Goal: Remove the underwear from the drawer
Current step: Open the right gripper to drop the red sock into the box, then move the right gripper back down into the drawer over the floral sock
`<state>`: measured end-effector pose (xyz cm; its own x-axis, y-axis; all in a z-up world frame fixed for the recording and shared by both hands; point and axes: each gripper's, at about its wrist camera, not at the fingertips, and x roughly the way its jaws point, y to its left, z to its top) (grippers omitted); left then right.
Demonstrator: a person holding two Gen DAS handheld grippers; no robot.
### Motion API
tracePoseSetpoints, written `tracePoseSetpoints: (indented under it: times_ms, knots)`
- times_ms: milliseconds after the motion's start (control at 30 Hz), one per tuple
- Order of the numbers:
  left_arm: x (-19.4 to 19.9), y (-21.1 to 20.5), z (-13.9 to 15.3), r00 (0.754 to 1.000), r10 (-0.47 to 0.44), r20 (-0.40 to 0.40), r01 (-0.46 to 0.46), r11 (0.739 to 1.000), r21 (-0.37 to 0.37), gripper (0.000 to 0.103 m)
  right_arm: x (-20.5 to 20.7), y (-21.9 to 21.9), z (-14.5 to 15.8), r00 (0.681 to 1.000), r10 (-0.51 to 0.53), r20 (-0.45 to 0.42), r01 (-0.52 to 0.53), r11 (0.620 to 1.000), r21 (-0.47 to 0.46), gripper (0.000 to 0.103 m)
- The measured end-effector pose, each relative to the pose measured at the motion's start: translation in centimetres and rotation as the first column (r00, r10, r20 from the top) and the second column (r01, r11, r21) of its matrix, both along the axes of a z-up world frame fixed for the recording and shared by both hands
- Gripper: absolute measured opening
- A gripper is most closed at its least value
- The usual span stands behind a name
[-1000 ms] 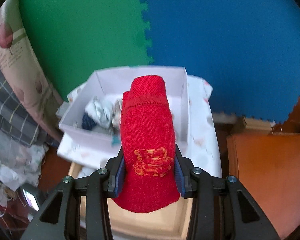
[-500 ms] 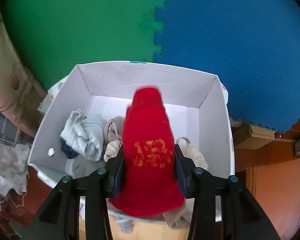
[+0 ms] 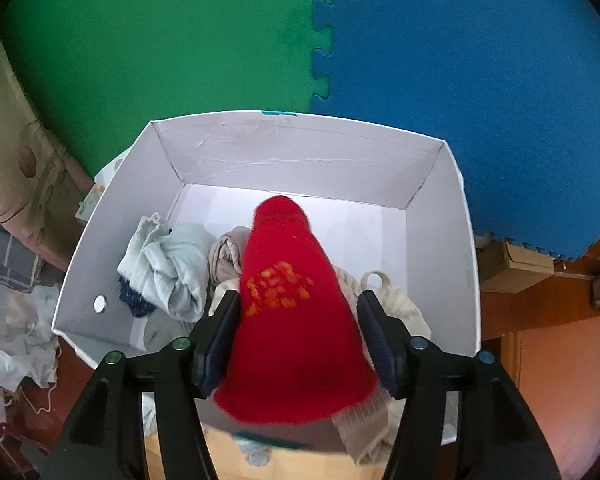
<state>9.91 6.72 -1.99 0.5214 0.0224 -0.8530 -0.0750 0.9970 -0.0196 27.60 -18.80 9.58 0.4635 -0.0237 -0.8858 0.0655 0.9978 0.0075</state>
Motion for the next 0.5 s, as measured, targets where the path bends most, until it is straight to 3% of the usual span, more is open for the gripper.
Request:
tracePoseSetpoints:
  times_ms: [300, 500]
  knots:
    - [-0.1, -0.1, 0.1, 1.0, 0.008, 0.0, -0.008, 1.0, 0.012, 0.059, -3.4, 0.7, 2.3, 0.999, 0.04, 0.021, -0.04, 0.999, -0.026, 0.061]
    - [-0.1, 0.6, 0.2, 1.0, 0.029, 0.002, -0.029, 1.0, 0.003, 0.059, -7.7, 1.0, 2.6, 0.996, 0.084, 0.041, -0.085, 0.996, 0.011, 0.061]
